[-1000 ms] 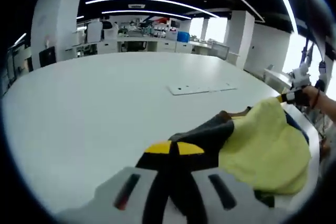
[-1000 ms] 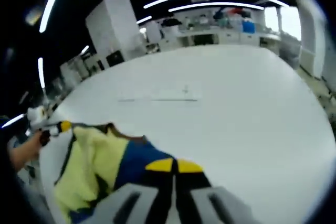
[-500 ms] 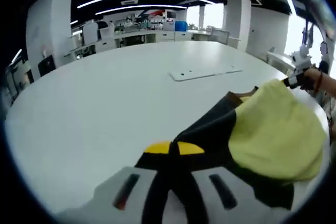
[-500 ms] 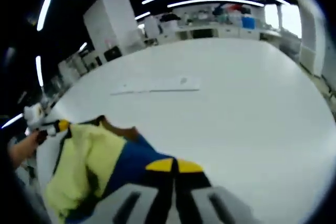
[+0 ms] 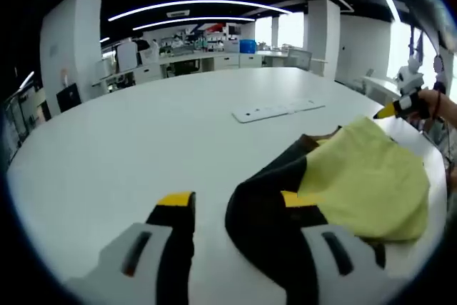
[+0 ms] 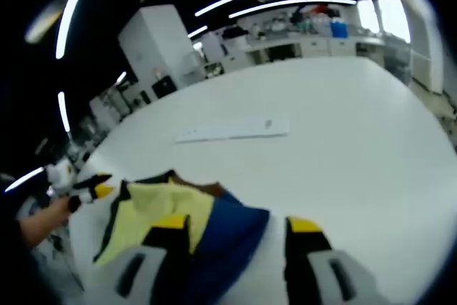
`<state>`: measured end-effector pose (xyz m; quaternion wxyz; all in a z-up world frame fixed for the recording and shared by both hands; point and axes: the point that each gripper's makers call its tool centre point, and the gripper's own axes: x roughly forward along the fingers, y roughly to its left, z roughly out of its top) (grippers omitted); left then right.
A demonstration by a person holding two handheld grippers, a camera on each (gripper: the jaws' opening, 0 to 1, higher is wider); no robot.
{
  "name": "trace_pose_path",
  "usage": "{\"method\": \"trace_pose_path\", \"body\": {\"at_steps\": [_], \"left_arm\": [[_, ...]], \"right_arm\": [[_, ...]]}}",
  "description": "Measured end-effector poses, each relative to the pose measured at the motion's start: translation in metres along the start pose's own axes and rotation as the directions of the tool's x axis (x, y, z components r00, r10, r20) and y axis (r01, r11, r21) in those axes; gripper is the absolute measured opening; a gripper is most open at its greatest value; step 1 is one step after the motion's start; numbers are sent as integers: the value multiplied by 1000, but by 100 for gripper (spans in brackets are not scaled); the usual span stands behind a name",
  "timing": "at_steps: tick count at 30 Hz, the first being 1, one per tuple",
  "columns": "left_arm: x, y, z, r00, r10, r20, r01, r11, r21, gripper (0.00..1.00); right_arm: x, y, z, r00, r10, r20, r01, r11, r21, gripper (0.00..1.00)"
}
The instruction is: Fold the garment on the visible template until the final outline fits inside the template.
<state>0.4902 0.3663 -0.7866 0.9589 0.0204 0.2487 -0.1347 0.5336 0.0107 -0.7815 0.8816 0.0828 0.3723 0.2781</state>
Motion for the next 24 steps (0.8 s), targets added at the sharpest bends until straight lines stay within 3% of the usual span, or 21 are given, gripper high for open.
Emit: {"method": "trace_pose_path", "body": {"at_steps": [4,9,15,24], "left_arm": [[-15,-9,-6,1000,-24,2,24,1000,3,54],[-34,-23,-11,998,-60,23,60,998,-3,65],[-53,-42,-15,994,-105,42,105,994,4,73],[-81,-77,-22,989,-138,57,137,990,22,72]], "right_arm": [[-12,18,-11,999,37,-17,-37,999,-5,67],[-30,39,-22,997,74,-2,-74,997,-24,71],[-46,61,-46,996,81,-24,-82,994,-73,69],[-57,84,-74,997,66,-38,-70,991,-118,63]]}}
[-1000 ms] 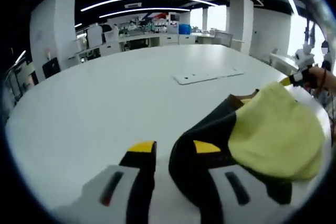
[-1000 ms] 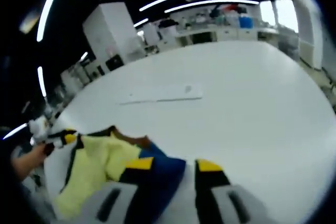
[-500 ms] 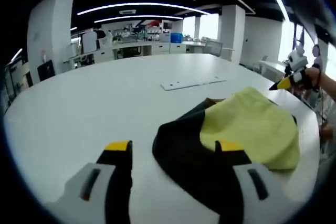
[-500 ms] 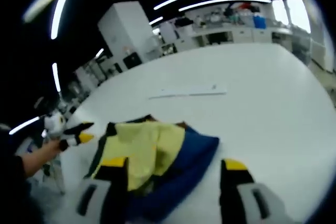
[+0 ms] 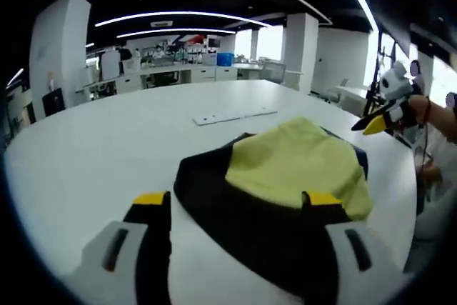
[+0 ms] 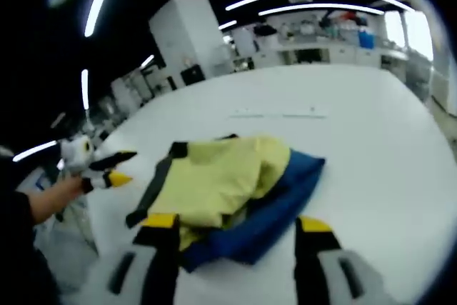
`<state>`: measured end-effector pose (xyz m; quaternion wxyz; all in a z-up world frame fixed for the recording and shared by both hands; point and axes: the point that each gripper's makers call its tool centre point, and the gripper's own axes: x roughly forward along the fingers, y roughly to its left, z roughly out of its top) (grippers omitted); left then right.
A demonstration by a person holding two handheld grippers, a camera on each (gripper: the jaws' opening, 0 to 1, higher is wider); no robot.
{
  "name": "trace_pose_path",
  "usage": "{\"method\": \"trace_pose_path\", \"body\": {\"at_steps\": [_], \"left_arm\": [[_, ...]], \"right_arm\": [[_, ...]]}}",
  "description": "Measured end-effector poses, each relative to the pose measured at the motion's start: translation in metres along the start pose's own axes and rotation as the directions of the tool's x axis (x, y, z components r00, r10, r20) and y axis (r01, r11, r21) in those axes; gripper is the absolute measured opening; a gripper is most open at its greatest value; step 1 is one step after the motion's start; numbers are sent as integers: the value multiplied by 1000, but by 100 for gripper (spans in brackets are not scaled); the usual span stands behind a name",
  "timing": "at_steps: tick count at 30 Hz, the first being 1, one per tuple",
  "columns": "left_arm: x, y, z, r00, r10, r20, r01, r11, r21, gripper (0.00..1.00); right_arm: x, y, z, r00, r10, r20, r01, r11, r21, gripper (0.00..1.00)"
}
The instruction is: Fold the garment on the visible template until the final outline fits inside the template.
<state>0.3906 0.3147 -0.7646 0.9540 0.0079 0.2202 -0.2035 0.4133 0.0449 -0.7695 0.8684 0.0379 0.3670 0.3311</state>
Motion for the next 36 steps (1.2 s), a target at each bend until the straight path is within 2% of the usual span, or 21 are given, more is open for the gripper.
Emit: {"method": "trace_pose_path", "body": {"at_steps": [4,11,14,19,27,31,36], "left_arm": [[-7,-16,-6,1000,-8,-13,9,1000,25,65],[-11,-33,-21,999,-29,-42,31,997,65,51],[-11,-34,-30,998,-34,-55,38,996,76,49],[-13,-44,-36,996,-49,-77,55,995,78,45],[-9,-44,-65,990,-48,-132,60,994,93,32],[-8,-48,-72,988,-51,-146,64,994,88,22],[-7,-44,-82,986,-39,-161,53,995,84,17]], "right_arm": [[-2,12,-10,1000,-2,9,2,1000,17,59],[2,19,-20,1000,-8,28,7,998,60,50],[4,18,-25,999,-19,25,17,997,74,48],[6,26,-39,999,-37,22,35,995,89,45],[14,39,-57,998,-53,17,51,995,86,26],[19,38,-61,997,-69,27,65,992,112,19],[21,39,-63,995,-90,44,85,989,119,12]]}}
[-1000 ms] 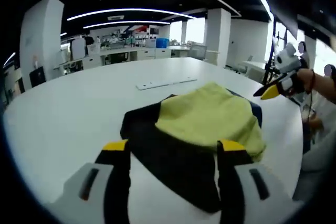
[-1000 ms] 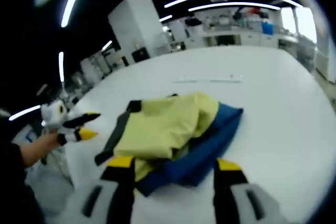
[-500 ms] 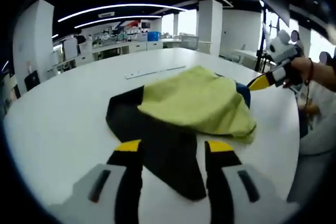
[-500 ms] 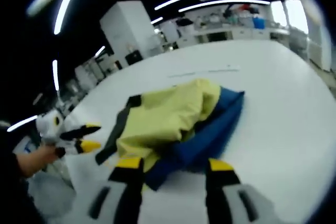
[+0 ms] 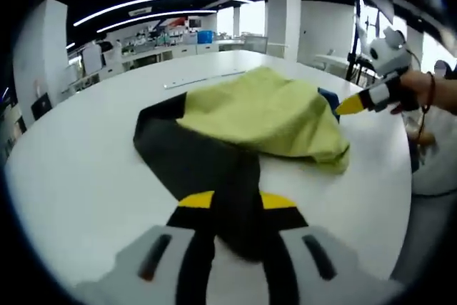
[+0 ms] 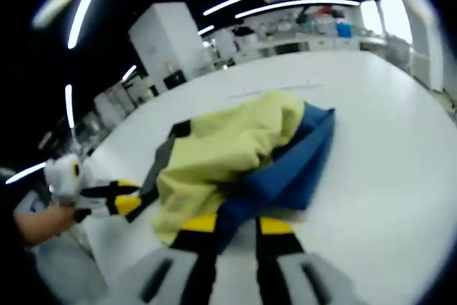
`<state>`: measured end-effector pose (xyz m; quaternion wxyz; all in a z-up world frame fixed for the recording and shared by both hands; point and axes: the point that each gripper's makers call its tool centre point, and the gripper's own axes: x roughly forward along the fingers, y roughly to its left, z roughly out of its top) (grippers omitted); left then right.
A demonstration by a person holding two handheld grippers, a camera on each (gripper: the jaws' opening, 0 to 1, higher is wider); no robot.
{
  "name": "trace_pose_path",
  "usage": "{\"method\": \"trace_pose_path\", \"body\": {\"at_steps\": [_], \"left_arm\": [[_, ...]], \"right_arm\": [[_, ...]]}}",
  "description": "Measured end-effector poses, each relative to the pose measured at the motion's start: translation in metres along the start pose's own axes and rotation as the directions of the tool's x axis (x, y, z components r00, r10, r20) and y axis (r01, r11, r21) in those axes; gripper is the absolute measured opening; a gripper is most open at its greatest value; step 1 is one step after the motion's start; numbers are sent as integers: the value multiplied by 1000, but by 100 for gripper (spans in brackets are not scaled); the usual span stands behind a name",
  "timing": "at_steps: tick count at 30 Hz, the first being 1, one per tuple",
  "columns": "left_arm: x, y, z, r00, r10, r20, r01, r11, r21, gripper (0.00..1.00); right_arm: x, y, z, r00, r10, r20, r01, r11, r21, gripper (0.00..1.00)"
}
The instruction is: Fold the garment on the visible template until the final outline fits inside the template.
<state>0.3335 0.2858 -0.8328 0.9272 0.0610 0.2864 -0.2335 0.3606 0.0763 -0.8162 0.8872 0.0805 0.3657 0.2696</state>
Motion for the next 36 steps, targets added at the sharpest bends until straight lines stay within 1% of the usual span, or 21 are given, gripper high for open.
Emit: {"method": "trace_pose_path", "body": {"at_steps": [2,4,5,7,9,11,13,16,19,21,23,24,25,27,29,31,32,33,35,36], "left_arm": [[1,1,-2,1000,4,-5,-4,1000,-4,13],[1,2,-8,999,17,-36,-17,1000,-14,8],[1,1,-8,999,15,-36,-15,1000,-13,6],[1,3,-9,999,19,-28,-20,1000,-24,4],[1,4,-8,999,27,-29,-28,999,-20,0],[-1,7,-7,999,39,-28,-40,999,-30,0],[-5,7,-1,999,37,-10,-37,997,-63,0],[-12,14,3,998,59,7,-59,996,-70,0],[-20,16,13,997,76,33,-73,993,-90,0],[-24,21,15,995,94,45,-89,991,-100,0],[-31,33,15,991,124,55,-117,986,-121,0],[-34,38,15,988,143,55,-134,981,-137,0],[-38,44,16,984,170,55,-158,973,-167,0],[-43,49,21,982,172,81,-154,969,-193,0],[-48,52,27,978,188,86,-168,965,-203,0],[-52,59,29,974,203,101,-173,954,-247,0],[-54,66,28,972,210,104,-176,946,-271,0],[-55,70,27,972,212,104,-178,947,-266,0],[-59,78,24,968,237,86,-208,944,-258,0],[-60,81,23,967,241,83,-213,943,-256,0]], "right_arm": [[1,0,0,1000,-4,9,4,1000,-5,7],[3,-3,2,1000,-10,19,10,1000,3,1],[2,-3,2,1000,-9,25,9,1000,9,0],[1,-4,4,999,-6,31,6,1000,17,0],[0,-5,4,1000,-8,29,8,1000,5,0],[-3,-5,5,999,-10,32,10,1000,-1,0],[-5,-3,10,998,3,57,-3,1000,-3,0],[-10,-6,12,999,0,44,1,999,-34,0],[-21,-11,17,999,-5,50,8,998,-66,0],[-29,-16,23,998,-14,64,21,995,-95,0],[-38,-20,26,998,-16,62,23,995,-102,0],[-41,-22,28,998,-19,64,26,994,-102,0],[-46,-25,29,998,-22,63,28,994,-104,0],[-52,-31,33,997,-35,68,43,991,-126,0],[-58,-39,37,997,-45,66,53,990,-131,0],[-66,-48,41,996,-53,74,60,993,-100,0],[-69,-53,42,996,-60,69,66,993,-96,0],[-73,-60,42,995,-79,62,84,992,-93,0],[-79,-73,44,992,-108,60,113,989,-98,0],[-83,-81,45,991,-123,56,127,988,-92,0]]}}
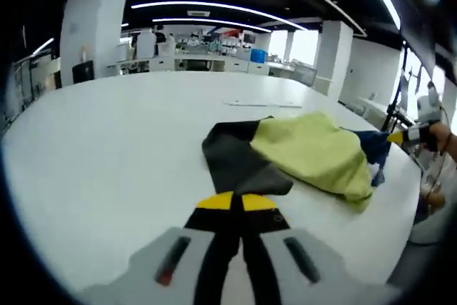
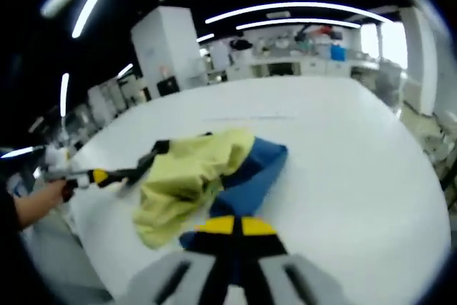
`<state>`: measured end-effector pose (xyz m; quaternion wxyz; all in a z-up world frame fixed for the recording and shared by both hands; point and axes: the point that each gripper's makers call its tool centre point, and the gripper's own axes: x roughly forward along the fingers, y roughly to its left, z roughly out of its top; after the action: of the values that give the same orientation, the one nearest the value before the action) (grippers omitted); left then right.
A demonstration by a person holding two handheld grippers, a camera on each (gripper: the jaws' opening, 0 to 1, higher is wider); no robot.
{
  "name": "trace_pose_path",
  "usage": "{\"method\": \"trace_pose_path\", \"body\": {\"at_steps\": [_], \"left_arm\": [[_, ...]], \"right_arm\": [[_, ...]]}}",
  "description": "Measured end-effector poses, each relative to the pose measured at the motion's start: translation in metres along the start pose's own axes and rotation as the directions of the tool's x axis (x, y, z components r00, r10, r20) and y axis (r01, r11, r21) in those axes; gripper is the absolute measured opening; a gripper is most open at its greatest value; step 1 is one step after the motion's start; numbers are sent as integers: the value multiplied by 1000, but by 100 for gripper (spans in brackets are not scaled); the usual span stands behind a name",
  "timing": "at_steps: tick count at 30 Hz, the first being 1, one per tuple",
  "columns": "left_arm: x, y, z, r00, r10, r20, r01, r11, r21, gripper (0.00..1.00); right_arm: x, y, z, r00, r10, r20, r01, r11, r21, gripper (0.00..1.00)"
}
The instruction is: Fold the garment on the visible template until the final outline fits inside the template.
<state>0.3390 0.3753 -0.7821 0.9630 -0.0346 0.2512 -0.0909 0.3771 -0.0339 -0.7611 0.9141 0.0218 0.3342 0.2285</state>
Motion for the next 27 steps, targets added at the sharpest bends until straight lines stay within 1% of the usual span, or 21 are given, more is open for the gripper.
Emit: {"method": "trace_pose_path", "body": {"at_steps": [2,3,5,7,10,11,14,18,19,21,24,27], "left_arm": [[-1,7,0,1000,16,-6,-16,1000,-2,0],[-1,16,0,1000,20,-5,-20,1000,-14,0],[-1,26,1,999,40,-4,-41,999,-24,0],[0,38,0,998,58,-18,-58,998,-11,0],[1,45,-1,998,57,-23,-58,997,-41,0],[2,50,-1,998,63,-27,-64,997,-44,0],[2,57,-5,996,81,-46,-82,996,-32,0],[1,68,-7,993,95,-63,-97,995,-29,0],[1,68,-8,993,100,-68,-102,994,-27,0],[1,73,-9,991,109,-77,-110,994,-18,0],[1,77,-11,988,122,-98,-123,992,2,0],[0,78,-12,984,136,-115,-134,991,17,0]], "right_arm": [[-5,-13,1,999,-32,-11,32,999,2,0],[-8,-20,0,999,-52,-16,52,999,-3,0],[-11,-32,1,997,-75,-21,75,997,-3,0],[-13,-46,0,995,-97,-34,97,995,-5,0],[-14,-60,0,991,-126,-43,126,992,-9,0],[-14,-67,0,989,-140,-46,140,990,-9,0],[-14,-80,-2,985,-160,-66,160,987,-5,0],[-13,-105,-3,975,-203,-88,204,979,-1,0],[-11,-111,-4,974,-203,-103,206,978,15,0],[-9,-122,0,972,-214,-98,216,976,11,0],[-6,-138,1,963,-242,-117,242,970,-15,0],[-5,-148,0,957,-257,-135,256,966,-27,0]]}}
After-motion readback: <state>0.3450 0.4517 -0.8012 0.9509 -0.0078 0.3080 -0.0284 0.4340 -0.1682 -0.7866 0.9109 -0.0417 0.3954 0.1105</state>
